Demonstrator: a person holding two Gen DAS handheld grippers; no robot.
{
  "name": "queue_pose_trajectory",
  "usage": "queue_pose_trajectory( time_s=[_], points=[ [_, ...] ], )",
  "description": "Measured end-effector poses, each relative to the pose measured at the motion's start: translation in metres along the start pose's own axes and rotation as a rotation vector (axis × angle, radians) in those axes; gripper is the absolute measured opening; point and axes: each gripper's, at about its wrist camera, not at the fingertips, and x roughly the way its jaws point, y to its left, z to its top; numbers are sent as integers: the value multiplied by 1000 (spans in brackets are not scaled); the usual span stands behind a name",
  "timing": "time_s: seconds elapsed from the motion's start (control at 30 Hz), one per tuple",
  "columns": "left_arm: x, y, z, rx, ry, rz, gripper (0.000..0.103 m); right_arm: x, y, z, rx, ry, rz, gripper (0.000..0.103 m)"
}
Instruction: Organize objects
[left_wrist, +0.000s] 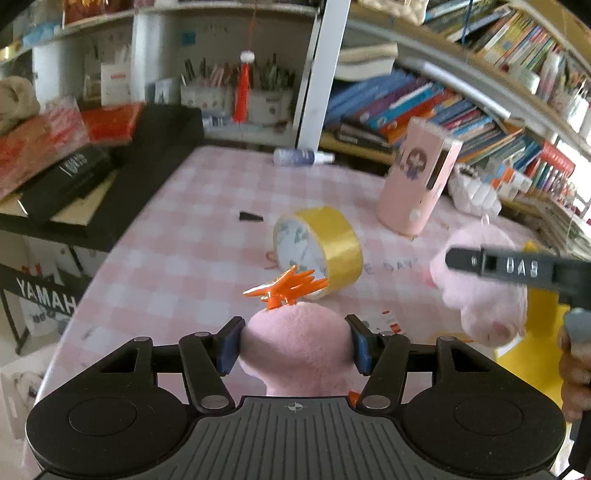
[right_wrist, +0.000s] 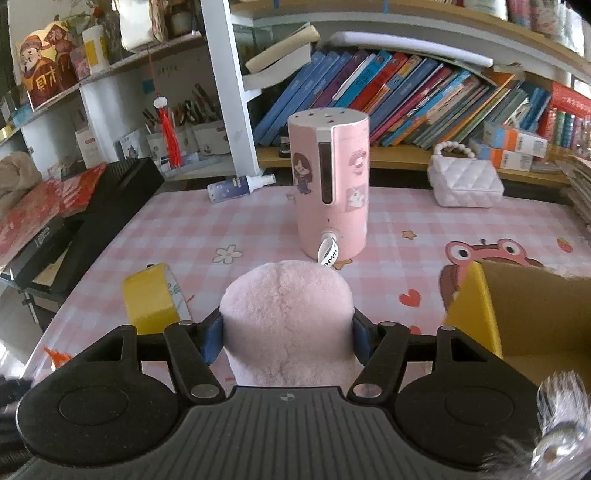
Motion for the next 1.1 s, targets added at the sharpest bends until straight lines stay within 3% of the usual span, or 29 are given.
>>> queue_pose_trajectory(
  time_s=[0.6,1.1],
  points=[
    [-59,3,-46,32,-17,-66,57,-70,29,-70,-66,76,9,63],
    [-108,1,-87,98,-9,-140,57,-127,49,-121,-32,87,-14,63]
  ],
)
